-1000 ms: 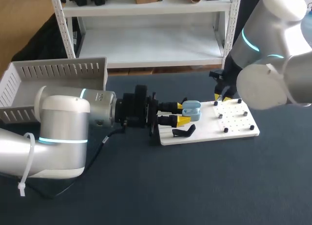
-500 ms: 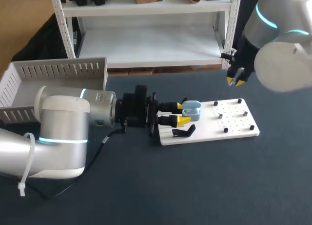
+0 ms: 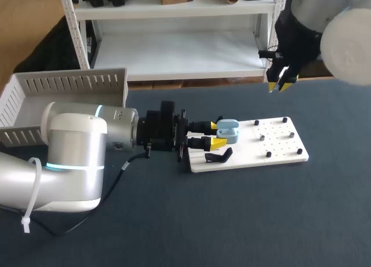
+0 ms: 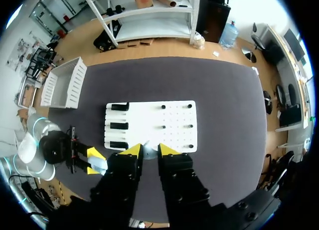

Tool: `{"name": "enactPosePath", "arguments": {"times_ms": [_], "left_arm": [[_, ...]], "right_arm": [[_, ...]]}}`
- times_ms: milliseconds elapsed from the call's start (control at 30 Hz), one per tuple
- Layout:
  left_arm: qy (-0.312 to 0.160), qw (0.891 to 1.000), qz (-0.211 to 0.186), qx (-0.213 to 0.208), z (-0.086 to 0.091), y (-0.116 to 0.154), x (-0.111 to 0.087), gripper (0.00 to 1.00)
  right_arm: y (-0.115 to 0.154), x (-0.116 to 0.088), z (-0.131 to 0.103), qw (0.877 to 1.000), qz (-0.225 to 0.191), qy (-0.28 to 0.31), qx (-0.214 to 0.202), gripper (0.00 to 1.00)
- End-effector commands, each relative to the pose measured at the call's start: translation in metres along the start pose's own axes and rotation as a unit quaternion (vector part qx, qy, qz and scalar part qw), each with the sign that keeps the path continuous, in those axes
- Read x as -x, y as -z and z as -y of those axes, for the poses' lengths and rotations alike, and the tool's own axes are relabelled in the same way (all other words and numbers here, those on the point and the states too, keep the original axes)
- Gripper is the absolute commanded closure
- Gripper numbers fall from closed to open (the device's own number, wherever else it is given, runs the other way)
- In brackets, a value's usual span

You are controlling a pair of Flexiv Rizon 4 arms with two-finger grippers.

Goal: Pick up each earbud case from the left stands, insert the matching earbuds, close the lid, and place the case in the box.

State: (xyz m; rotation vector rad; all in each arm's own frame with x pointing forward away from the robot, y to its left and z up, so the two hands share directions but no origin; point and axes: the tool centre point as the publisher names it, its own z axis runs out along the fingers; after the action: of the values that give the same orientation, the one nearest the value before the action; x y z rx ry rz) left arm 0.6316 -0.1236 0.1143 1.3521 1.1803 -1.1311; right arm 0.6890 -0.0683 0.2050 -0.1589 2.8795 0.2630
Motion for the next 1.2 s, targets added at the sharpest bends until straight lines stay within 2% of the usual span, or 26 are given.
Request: {"name": "enactPosePath", "arguments": {"times_ms": [33, 567, 600, 667, 800, 900, 1200], "left_arm": [[-0.001, 1.0, 0.002, -0.001, 0.0, 0.0, -0.001, 1.0], [-0.001, 1.0, 0.002, -0.001, 0.0, 0.0, -0.001, 1.0], [-0.001, 1.0, 0.002, -0.001, 0.0, 0.0, -0.001, 1.0], [-0.001, 1.0, 0.002, -0.001, 0.0, 0.0, -0.001, 1.0], [-0.001, 1.0, 0.002, -0.001, 0.0, 0.0, -0.001, 1.0], [-0.001, 1.0, 0.002, -0.001, 0.0, 0.0, -0.001, 1.0], [-0.001, 1.0, 0.002, -0.001, 0.0, 0.0, -0.001, 1.0]], "right_arm": [[0.017, -0.014, 0.002, 1.0, 0.0, 0.004, -0.001, 1.0], [0.017, -0.014, 0.002, 1.0, 0.0, 0.004, -0.001, 1.0], [0.019, -0.019, -0.014, 1.0, 0.007, 0.02, -0.005, 1.0], [0.023, -0.028, -0.039, 0.999, 0.015, 0.046, 0.014, 1.0], [0.026, -0.05, -0.083, 0.995, 0.022, 0.099, 0.003, 1.0], [0.028, -0.063, -0.1, 0.994, 0.023, 0.103, 0.005, 1.0], [0.023, -0.102, -0.127, 0.994, 0.018, 0.109, 0.003, 1.0]]}}
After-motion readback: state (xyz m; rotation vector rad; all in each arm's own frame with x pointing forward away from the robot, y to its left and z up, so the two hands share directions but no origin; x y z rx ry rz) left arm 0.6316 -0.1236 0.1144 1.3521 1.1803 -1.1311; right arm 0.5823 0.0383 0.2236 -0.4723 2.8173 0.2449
